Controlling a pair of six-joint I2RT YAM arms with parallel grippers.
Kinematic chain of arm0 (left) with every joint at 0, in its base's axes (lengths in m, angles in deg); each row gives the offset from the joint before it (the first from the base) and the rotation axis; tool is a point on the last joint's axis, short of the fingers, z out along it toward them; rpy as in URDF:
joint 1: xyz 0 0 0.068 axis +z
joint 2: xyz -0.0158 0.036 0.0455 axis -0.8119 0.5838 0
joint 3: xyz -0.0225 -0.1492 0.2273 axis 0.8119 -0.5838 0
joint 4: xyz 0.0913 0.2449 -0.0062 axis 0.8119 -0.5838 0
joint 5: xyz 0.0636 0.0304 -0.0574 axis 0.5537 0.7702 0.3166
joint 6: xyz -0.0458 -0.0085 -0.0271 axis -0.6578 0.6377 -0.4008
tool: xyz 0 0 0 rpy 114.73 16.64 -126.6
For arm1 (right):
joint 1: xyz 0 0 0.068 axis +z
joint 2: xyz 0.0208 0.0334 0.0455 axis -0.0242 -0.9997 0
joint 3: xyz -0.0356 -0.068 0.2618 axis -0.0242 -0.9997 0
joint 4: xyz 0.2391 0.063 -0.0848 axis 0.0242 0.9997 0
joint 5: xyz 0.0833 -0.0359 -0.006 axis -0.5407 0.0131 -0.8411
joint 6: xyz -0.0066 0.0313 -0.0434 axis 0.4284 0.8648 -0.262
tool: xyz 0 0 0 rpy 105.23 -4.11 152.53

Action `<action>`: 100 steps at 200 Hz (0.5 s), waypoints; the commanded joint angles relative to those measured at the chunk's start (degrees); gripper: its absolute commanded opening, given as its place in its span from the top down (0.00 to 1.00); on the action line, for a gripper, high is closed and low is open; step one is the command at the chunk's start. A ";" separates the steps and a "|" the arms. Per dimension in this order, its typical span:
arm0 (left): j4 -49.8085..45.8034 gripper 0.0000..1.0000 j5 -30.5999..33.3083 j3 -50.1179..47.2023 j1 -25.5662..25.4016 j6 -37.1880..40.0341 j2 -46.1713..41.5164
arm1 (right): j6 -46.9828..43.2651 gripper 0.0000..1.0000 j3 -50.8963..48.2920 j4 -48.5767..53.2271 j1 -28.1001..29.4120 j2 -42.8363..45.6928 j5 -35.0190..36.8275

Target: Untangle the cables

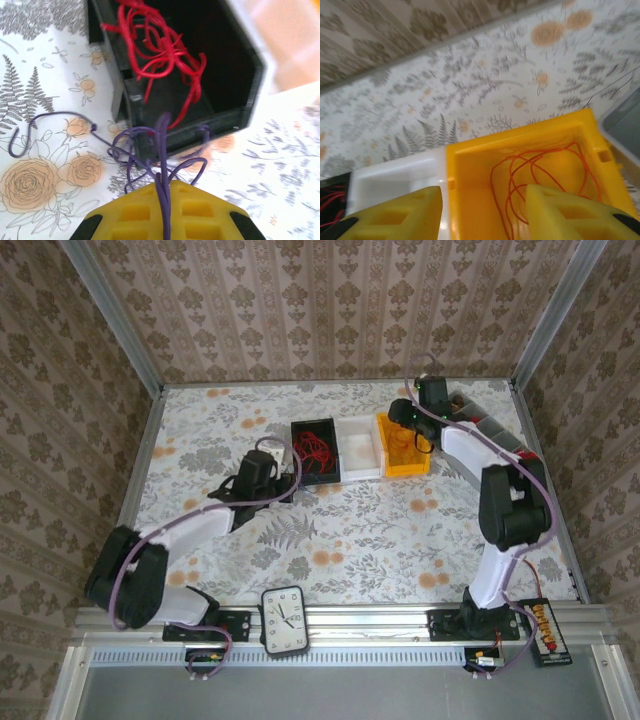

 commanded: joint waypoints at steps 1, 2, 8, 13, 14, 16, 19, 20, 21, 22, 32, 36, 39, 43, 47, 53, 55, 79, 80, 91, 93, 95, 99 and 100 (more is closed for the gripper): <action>-7.25 1.00 -10.83 -1.74 -1.30 3.81 -7.24 | 0.28 0.50 -3.28 -2.92 0.48 7.88 1.91; -7.49 1.00 -11.35 -1.74 -1.38 3.97 -7.54 | 0.29 0.50 -3.48 -2.91 0.49 8.13 1.81; -9.17 1.00 -13.78 -1.62 -2.15 4.81 -9.41 | -0.03 0.50 -4.84 -3.39 0.67 9.69 1.29; -10.53 1.00 -15.51 -1.41 -2.91 5.52 -10.80 | -0.32 0.50 -5.84 -3.81 0.81 10.74 0.65; -10.80 1.00 -15.84 -1.26 -3.06 5.66 -11.08 | -0.47 0.50 -6.33 -3.97 0.97 11.27 0.23; -11.39 1.00 -16.46 -1.05 -3.33 5.94 -11.55 | -0.61 0.50 -6.85 -4.25 1.08 11.76 -0.24; -12.06 1.00 -17.30 -0.79 -3.91 6.31 -12.18 | -0.85 0.50 -7.38 -4.41 1.24 12.19 -0.72; -12.27 1.00 -17.48 -0.69 -4.05 6.40 -12.43 | -1.15 0.50 -7.77 -4.60 1.34 12.76 -1.21; -12.50 1.00 -17.66 -0.55 -4.20 6.50 -12.55 | -1.30 0.50 -8.10 -4.63 1.40 13.03 -1.42; -12.75 1.00 -17.79 -0.40 -4.32 6.63 -12.70 | -1.38 0.50 -8.36 -4.69 1.52 13.30 -1.53; -14.83 1.00 -18.78 1.39 -5.78 7.33 -13.38 | -2.85 0.50 -10.93 -4.84 2.62 15.90 -2.50; -15.48 1.00 -19.42 2.56 -6.18 7.50 -13.19 | -3.39 0.50 -11.88 -4.69 3.15 16.91 -2.45; -15.82 1.00 -20.06 3.41 -6.42 7.76 -12.94 | -3.78 0.50 -12.64 -4.61 3.56 17.50 -2.43; -16.20 1.00 -20.83 4.62 -6.90 7.97 -12.40 | -4.28 0.50 -13.66 -4.45 3.98 18.66 -2.55; -16.53 1.00 -21.69 5.93 -7.36 8.34 -11.57 | -4.65 0.50 -14.68 -4.32 4.47 19.70 -2.72; -16.90 1.00 -22.96 8.02 -8.11 9.07 -10.18 | -4.84 0.50 -16.25 -4.20 5.00 21.30 -3.25; -17.00 1.00 -23.40 8.73 -8.37 9.34 -9.44 | -4.95 0.50 -17.11 -4.21 5.28 22.08 -3.79; -18.48 1.00 -28.78 18.42 -11.20 12.95 -0.23 | -5.04 0.51 -22.93 -4.35 7.31 28.15 -7.42; -18.51 1.00 -29.06 18.93 -11.25 13.11 -0.04 | -5.09 0.51 -23.20 -4.29 7.42 28.37 -7.52; -19.08 1.00 -31.16 23.07 -11.93 14.44 3.92 | -5.28 0.50 -25.08 -3.38 8.13 30.22 -7.79; -19.20 1.00 -31.19 23.63 -11.92 14.62 4.57 | -5.31 0.51 -25.72 -3.11 8.34 30.72 -7.71; -19.29 1.00 -31.98 24.14 -11.94 14.86 5.10 | -5.25 0.51 -26.00 -2.87 8.33 31.08 -7.70; -19.40 1.00 -32.94 24.94 -11.95 15.16 6.05 | -5.15 0.51 -26.88 -2.46 8.47 31.61 -7.63; -19.36 1.00 -33.04 25.10 -11.93 15.27 6.27 | -5.10 0.51 -27.11 -2.38 8.48 31.73 -7.58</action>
